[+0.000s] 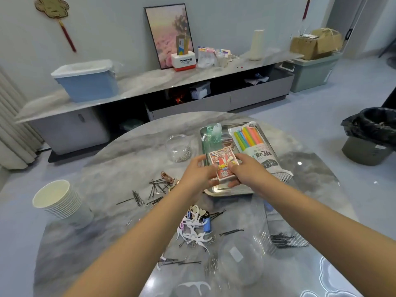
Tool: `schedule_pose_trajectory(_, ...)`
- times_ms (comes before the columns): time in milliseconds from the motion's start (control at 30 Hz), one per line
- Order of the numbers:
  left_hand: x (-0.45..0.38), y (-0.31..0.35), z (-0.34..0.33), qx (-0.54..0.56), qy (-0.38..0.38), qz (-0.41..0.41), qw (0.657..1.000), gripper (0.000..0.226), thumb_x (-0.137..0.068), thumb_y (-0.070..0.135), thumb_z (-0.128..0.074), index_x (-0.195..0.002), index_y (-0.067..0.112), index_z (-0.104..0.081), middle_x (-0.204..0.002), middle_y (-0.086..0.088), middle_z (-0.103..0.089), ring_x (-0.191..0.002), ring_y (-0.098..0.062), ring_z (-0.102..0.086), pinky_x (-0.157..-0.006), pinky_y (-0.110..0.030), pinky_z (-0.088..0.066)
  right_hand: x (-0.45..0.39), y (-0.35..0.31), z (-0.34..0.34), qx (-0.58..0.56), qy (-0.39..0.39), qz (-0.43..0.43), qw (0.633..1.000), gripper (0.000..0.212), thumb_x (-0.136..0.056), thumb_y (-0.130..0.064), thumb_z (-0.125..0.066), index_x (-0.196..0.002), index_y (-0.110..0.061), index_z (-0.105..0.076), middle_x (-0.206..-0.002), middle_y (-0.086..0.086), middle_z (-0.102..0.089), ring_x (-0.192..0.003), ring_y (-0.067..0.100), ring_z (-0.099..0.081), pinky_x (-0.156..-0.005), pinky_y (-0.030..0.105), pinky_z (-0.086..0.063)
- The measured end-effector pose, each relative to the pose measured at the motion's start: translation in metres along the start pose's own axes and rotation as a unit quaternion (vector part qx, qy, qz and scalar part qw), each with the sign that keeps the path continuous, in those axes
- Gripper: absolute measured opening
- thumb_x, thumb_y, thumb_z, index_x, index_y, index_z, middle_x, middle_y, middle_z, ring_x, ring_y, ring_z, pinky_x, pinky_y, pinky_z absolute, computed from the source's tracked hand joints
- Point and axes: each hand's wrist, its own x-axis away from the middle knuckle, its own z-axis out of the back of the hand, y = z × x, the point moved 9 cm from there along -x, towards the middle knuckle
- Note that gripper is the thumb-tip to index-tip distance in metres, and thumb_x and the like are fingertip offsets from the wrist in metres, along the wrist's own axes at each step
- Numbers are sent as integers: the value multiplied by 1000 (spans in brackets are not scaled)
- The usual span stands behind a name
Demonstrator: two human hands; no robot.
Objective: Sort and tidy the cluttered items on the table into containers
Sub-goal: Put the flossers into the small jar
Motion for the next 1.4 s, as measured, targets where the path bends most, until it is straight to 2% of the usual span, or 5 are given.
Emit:
schedule_pose_trajectory(367,-129,-7,3,-203,104,-8,974,33,-91,5,-56,-124,5,-55,-109,-11,-65,-91,-25,-63,-81,-37,-53,-125,24,8,46,-67,-184,980,18,-90,11,-42,-80,-3,-48,-82,12,-55,-73,21,-57,-78,32,-52)
schedule_pose_trajectory(600,-160,9,-14,-517,106,-91,844,29,-87,2,-50,-113,4,-63,-110,-14,-64,-99,-28,-59,-72,-29,-46,-175,48,0,42,-126,-190,973,20,-89,10,-39,-90,-3,-54,-80,12,-50,-66,18,-45,-59,25,-45)
schedule_pose_trajectory(767,-163,19,-9,-618,134,-173,755,38,-86,0,-47,-120,10,-61,-121,-9,-55,-117,-27,-36,-94,-32,-36,-182,48,6,128,-129,-144,973,30,-94,-2,-43,-122,-5,-53,-103,7,-52,-88,17,-47,-69,28,-46)
schedule_pose_trajectory(1100,-171,15,16,-488,106,-98,861,29,-85,0,-55,-106,11,-72,-105,-8,-69,-82,-20,-59,-66,-26,-47,-219,-7,20,226,74,66,969,82,-80,-23,-74,-146,-12,-27,-138,10,-46,-122,26,-48,-95,35,-42)
schedule_pose_trajectory(1400,-173,9,38,-403,95,-84,907,36,-90,5,-57,-125,15,-62,-132,-3,-58,-113,-18,-57,-75,-18,-40,-258,-11,-19,297,94,108,944,86,-77,-27,-76,-147,-17,-27,-149,9,-36,-134,29,-38,-105,40,-38)
